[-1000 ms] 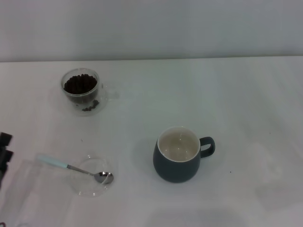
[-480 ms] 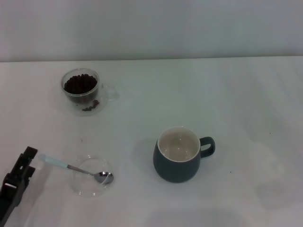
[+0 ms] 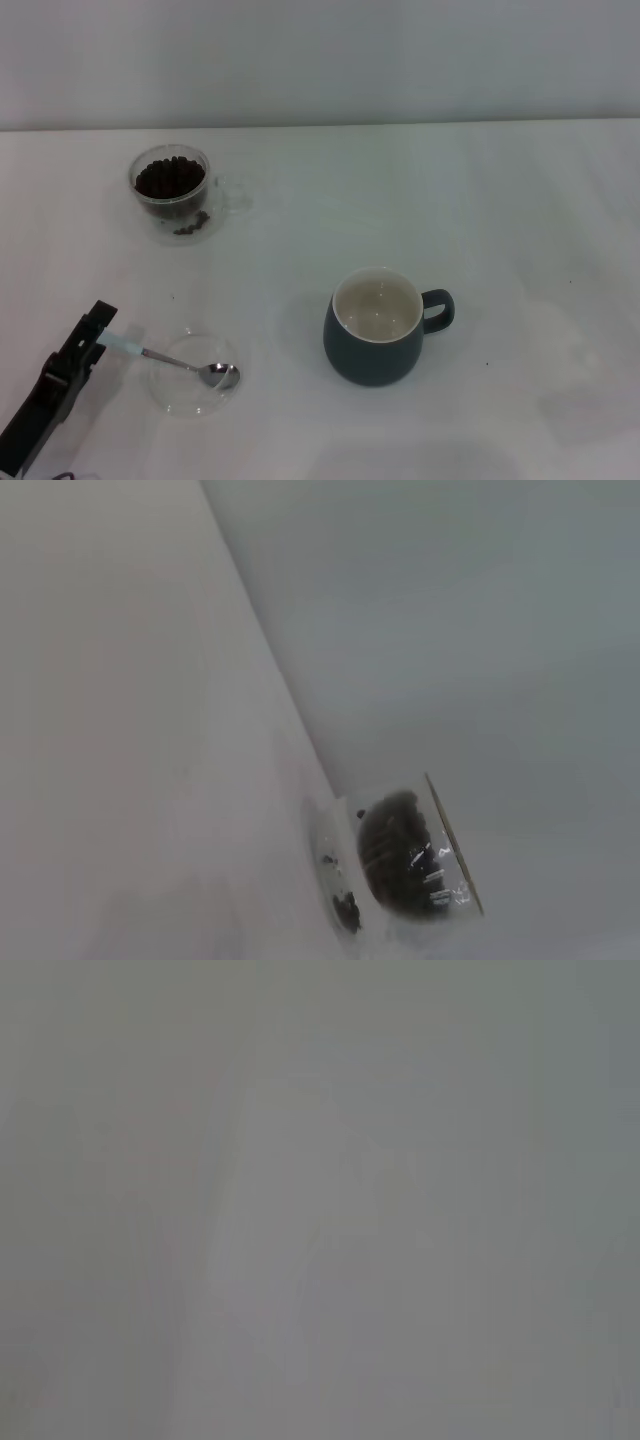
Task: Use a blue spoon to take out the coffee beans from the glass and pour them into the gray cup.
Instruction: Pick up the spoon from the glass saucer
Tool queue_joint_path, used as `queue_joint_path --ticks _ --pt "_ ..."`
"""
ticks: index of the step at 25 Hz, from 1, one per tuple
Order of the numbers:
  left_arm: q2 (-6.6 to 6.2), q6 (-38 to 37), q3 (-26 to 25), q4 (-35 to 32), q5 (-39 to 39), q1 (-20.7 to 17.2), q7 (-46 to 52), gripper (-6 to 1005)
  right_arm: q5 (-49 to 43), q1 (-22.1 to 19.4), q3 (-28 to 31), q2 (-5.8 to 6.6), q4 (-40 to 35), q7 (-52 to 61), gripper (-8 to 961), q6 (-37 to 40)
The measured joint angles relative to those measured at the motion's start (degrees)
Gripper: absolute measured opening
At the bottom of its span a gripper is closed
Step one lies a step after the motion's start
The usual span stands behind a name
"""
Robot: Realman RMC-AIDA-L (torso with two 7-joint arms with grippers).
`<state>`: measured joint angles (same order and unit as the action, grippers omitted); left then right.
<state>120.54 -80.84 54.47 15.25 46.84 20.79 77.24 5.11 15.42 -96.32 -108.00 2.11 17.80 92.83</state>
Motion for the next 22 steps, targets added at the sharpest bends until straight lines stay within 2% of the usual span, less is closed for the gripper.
queue_joint_path --ticks 19,22 --pt "-0.4 0.24 0.28 -1.42 3.49 1.11 -1.92 887 -0.02 -1.02 0.0 -1.25 0.0 -0.12 584 0.66" --pt "-0.4 0.25 0.28 -1.45 3.82 1.1 -1.8 850 -0.02 -1.09 0.0 -1.37 0.0 -0.13 584 0.69"
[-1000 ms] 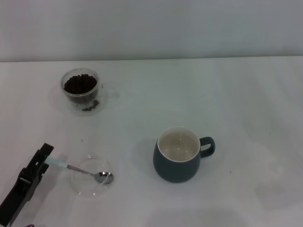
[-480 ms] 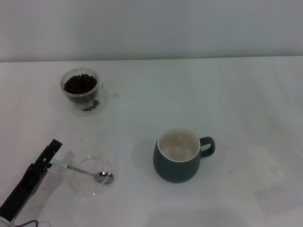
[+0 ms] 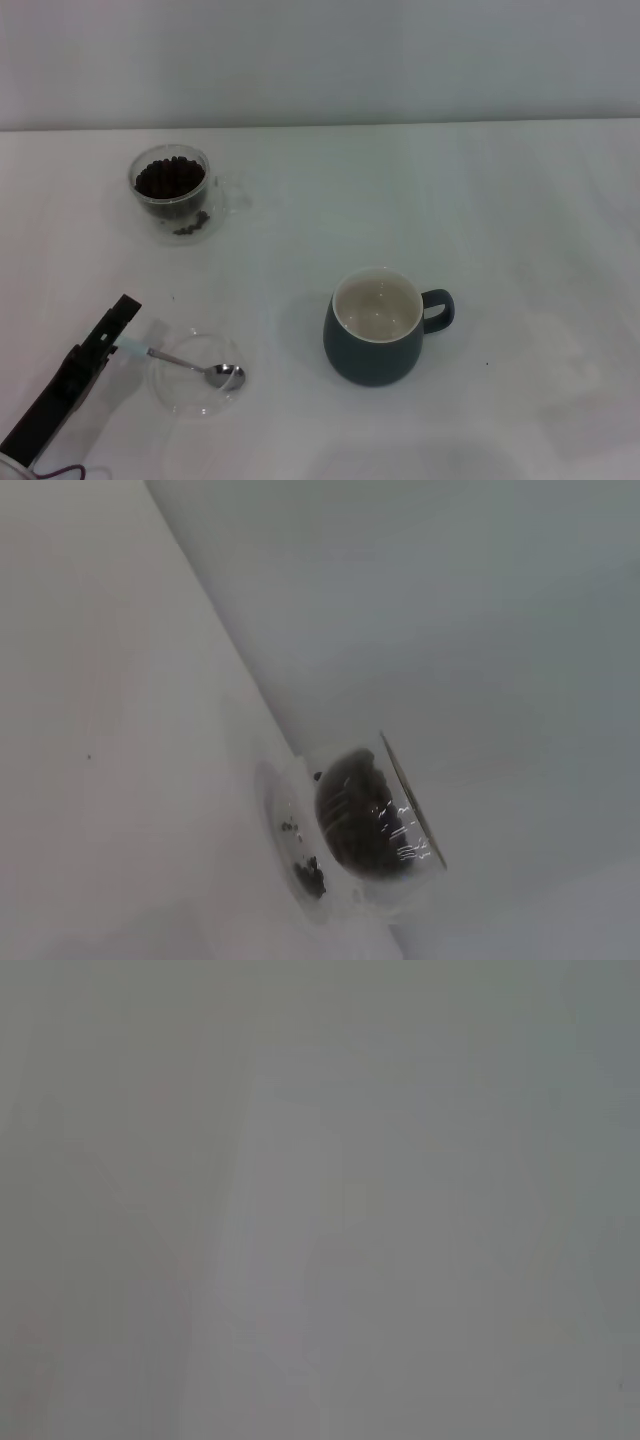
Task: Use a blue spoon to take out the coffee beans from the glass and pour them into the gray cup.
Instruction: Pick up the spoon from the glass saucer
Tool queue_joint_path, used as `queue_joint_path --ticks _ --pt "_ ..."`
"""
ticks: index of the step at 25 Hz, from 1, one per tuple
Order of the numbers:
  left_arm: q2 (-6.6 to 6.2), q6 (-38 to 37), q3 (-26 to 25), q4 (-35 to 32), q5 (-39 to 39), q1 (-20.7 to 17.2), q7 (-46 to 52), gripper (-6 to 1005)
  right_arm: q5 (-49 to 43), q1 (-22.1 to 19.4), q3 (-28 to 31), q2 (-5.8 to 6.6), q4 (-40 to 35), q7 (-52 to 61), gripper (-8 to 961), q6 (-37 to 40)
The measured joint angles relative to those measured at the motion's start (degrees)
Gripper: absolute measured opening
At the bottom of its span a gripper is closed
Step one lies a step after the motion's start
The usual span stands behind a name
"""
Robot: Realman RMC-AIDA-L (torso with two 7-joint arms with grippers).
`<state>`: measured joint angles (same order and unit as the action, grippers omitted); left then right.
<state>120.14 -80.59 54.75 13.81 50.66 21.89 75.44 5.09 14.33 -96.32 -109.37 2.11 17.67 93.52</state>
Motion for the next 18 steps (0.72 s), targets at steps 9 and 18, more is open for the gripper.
queue_joint_path --ticks 9,18 --pt "0.0 1.18 -0.2 -0.03 0.0 -0.21 2.46 718 0.0 -0.31 0.0 -0.1 0.0 -0.04 584 0.56" --pt "-0.08 2.95 -0.22 -0.1 0.0 0.0 4.37 429 0.0 -0.75 0.0 -0.49 0.0 -0.8 583 0.72"
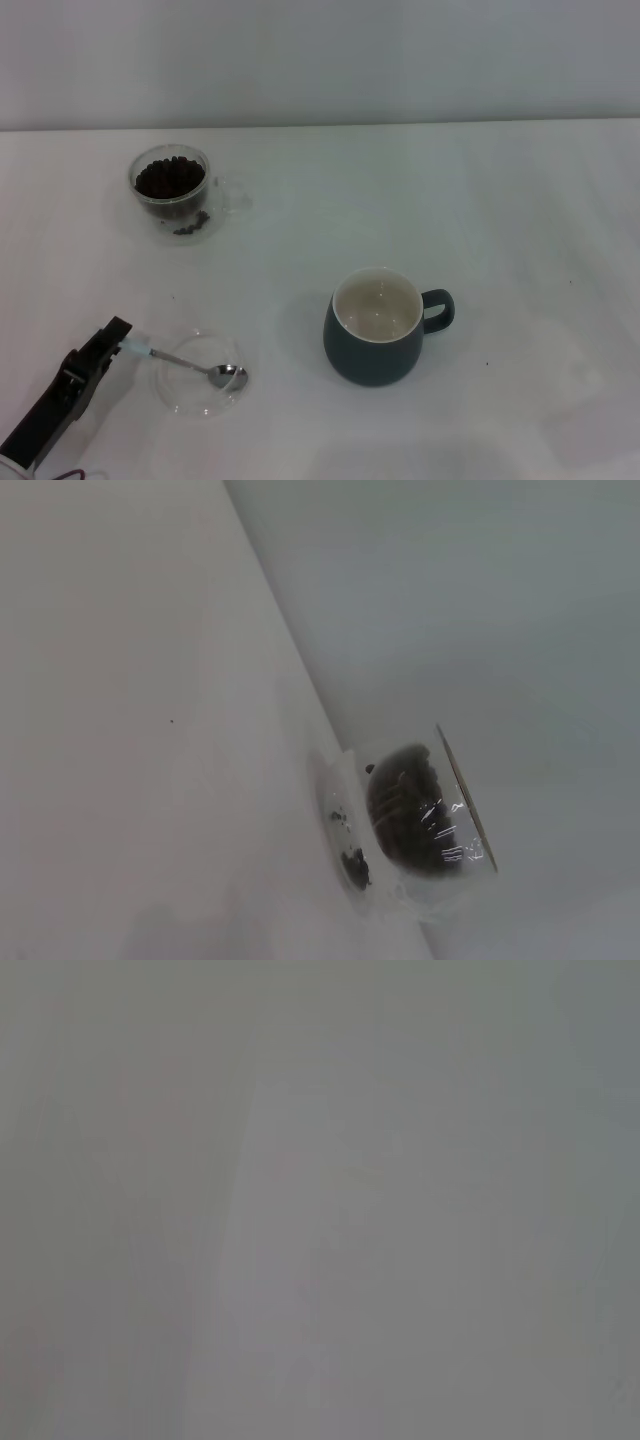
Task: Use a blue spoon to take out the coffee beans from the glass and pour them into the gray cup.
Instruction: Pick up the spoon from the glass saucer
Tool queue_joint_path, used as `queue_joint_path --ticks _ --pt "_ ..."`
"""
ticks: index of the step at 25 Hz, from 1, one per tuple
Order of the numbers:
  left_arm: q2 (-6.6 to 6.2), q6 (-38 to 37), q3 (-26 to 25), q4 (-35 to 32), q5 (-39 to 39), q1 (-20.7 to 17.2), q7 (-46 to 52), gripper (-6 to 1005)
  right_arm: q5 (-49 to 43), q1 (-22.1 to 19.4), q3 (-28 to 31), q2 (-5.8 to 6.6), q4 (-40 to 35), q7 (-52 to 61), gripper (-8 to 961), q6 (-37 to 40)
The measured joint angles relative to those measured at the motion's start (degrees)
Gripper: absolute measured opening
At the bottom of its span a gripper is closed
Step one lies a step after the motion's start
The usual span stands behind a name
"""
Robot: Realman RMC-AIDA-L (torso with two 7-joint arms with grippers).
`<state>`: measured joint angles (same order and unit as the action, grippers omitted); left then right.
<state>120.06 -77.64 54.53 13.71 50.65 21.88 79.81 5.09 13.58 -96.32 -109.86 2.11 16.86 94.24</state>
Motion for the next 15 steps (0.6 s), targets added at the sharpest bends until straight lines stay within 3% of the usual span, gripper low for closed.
queue_joint_path --ticks 4,15 --pt "0.0 0.03 0.03 -0.26 -0.01 0.0 0.13 310 0.0 -0.04 0.0 -0.15 0.0 0.0 583 0.0" --pt "0.0 0.04 -0.12 -0.65 -0.33 -0.44 0.17 125 0.0 0.05 0.0 -0.34 0.0 0.01 583 0.0"
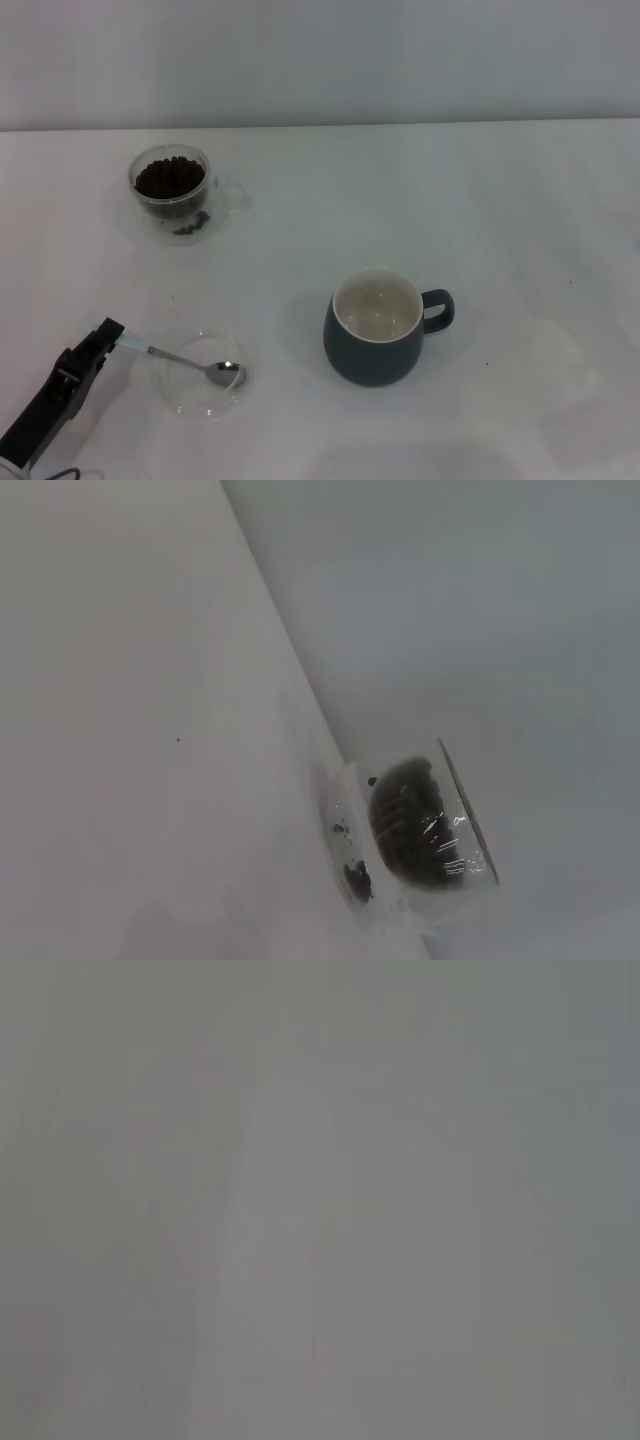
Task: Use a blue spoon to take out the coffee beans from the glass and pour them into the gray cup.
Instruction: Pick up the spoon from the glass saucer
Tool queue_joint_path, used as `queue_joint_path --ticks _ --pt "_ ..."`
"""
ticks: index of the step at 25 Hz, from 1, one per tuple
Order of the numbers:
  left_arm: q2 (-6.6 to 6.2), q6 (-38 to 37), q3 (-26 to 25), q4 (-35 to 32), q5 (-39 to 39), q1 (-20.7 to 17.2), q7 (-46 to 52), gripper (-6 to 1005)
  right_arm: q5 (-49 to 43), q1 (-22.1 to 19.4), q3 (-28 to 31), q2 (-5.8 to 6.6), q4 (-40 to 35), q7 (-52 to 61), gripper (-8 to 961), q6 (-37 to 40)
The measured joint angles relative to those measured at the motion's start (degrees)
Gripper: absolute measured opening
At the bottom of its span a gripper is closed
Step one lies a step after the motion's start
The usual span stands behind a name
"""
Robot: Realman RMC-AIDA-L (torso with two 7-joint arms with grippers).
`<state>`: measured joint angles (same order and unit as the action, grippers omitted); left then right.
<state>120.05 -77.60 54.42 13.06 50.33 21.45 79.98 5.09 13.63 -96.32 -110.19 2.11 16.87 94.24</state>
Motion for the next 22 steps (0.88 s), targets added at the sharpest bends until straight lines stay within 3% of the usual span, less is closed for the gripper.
queue_joint_path --ticks 9,22 --pt "-0.12 -0.52 0.0 -0.33 -0.03 -0.33 0.1 126 0.23 0.08 0.0 -0.58 0.0 -1.51 584 -0.17" --pt "-0.69 -6.26 0.83 -6.15 0.46 -3.46 0.35 126 0.45 0.45 0.0 -0.75 -0.01 -1.65 584 -0.13"
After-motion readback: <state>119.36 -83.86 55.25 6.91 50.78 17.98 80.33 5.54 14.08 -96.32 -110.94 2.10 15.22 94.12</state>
